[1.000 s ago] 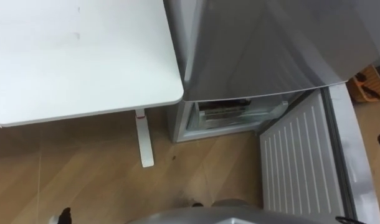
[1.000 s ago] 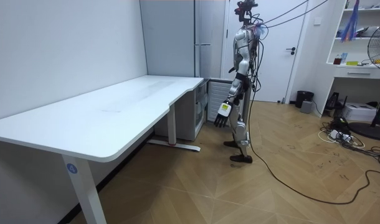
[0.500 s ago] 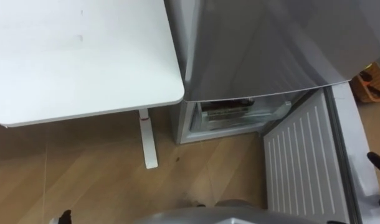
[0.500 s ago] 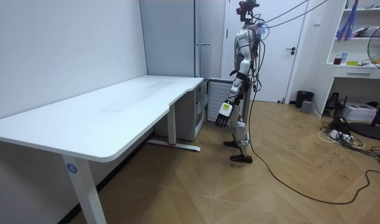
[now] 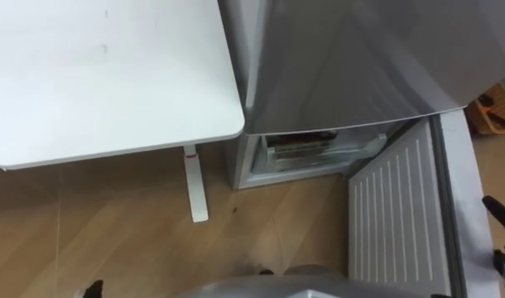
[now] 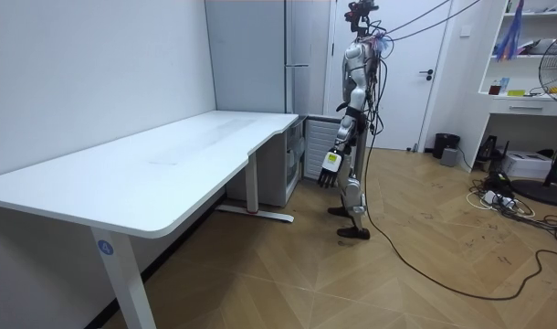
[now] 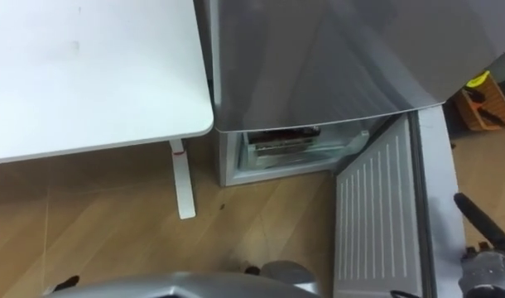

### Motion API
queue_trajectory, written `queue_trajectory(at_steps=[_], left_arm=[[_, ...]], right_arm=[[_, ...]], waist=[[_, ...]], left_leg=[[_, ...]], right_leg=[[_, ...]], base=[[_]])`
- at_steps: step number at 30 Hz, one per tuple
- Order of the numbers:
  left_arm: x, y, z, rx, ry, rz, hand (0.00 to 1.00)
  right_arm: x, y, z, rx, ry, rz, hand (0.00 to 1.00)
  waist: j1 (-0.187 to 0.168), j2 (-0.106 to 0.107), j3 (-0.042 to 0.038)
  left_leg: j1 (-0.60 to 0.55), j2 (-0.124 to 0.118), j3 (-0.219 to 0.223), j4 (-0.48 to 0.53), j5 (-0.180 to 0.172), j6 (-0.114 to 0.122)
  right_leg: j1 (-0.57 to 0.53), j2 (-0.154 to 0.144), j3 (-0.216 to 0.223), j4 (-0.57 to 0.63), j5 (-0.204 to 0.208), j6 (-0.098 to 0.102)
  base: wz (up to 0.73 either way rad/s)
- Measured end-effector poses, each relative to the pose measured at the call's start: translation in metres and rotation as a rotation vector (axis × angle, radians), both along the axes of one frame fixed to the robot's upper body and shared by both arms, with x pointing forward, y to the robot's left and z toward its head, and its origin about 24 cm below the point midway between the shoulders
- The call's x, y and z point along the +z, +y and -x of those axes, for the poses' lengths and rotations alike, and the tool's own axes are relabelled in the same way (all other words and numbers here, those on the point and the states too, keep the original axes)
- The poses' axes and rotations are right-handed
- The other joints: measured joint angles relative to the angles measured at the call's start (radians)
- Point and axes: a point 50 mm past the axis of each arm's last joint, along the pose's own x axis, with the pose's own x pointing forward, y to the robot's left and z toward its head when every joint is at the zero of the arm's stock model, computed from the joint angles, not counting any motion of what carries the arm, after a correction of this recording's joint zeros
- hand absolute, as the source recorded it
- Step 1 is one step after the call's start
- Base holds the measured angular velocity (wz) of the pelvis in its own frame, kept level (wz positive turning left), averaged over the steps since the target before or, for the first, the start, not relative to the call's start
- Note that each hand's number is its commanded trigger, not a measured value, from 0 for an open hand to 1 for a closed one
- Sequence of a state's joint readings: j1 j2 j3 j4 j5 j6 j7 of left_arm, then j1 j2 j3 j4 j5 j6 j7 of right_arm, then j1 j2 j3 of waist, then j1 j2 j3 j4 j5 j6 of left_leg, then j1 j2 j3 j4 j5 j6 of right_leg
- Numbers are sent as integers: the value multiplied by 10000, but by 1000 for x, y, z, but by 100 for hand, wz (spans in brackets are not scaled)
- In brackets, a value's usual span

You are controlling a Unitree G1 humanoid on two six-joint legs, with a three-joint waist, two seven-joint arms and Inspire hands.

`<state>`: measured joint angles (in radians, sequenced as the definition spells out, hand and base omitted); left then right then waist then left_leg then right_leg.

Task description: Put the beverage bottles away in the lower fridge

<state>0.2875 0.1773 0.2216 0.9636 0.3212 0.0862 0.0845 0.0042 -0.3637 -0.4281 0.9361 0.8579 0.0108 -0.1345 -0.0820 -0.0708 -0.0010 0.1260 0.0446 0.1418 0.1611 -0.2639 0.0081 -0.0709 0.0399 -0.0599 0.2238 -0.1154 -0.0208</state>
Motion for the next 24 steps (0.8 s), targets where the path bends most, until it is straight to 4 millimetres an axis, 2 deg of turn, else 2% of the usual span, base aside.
queue_trajectory(at_steps=[2, 3, 4, 5, 7, 10, 13, 18, 21, 24], left_arm=[[0, 0, -6, -137, -68, 73, 0], [0, 0, -7, -233, -55, 83, 0], [0, -1, -8, -438, -10, 88, 0], [0, -1, -8, -506, 10, 89, 0], [-1, -3, -9, -778, 81, 110, 0], [0, -1, -11, -1108, 147, 55, 0], [-2, -2, 0, -1160, 561, 95, 0], [-4, -8, -1, -1576, 714, 242, 0], [-4, -8, 1, -1523, 869, 214, 0], [-5, -8, 2, -1522, 890, 223, 0]], right_arm=[[16, 15, -28, 1887, -1046, 471, 0], [18, 20, -33, 2461, -1286, 529, 0], [22, 34, -40, 3652, -1773, 511, 0], [24, 41, -42, 4219, -2034, 467, 0], [28, 73, -48, 6589, -2732, 48, 0], [29, 103, -51, 8571, -3260, -737, 0], [29, 106, -47, 9421, -3505, -984, 0], [28, 119, -48, 10341, -3868, -1459, 0], [28, 120, -47, 10534, -3869, -1523, 0], [28, 120, -47, 10543, -3855, -1509, 0]], waist=[[48, -3, 1], [53, -11, 1], [95, -20, 7], [115, -33, 4], [326, -153, -37], [632, -252, -10], [671, -315, 6], [710, -276, 25], [886, -262, 27], [901, -238, 31]], left_leg=[[0, 3, -15, 41, 2, -1], [20, 12, -7, 39, 2, -2], [45, 31, 21, 38, 3, -3], [55, 40, 20, 38, 3, -3], [65, 69, 23, 38, 3, -5], [45, 103, 15, 39, 1, -9], [92, 126, -13, 34, -1, -12], [70, 136, -59, -2, -30, -59], [60, 137, -75, -44, -39, -68], [46, 138, -98, 16, -38, -69]], right_leg=[[-2, 19, 51, -32, 33, -16], [21, 31, 57, -37, 33, -17], [79, 48, 52, -70, 32, -19], [114, 54, 42, -100, 33, -21], [185, 73, 19, -189, 48, -31], [175, 93, 8, -187, 56, -46], [194, 120, 17, -208, 117, -90], [198, 125, -79, -226, 171, -110], [195, 126, -111, -222, 209, -129], [211, 125, -125, -219, 225, -142]], base=[[-17], [4], [6], [10], [8], [2], [-11], [4], [0], [0]])
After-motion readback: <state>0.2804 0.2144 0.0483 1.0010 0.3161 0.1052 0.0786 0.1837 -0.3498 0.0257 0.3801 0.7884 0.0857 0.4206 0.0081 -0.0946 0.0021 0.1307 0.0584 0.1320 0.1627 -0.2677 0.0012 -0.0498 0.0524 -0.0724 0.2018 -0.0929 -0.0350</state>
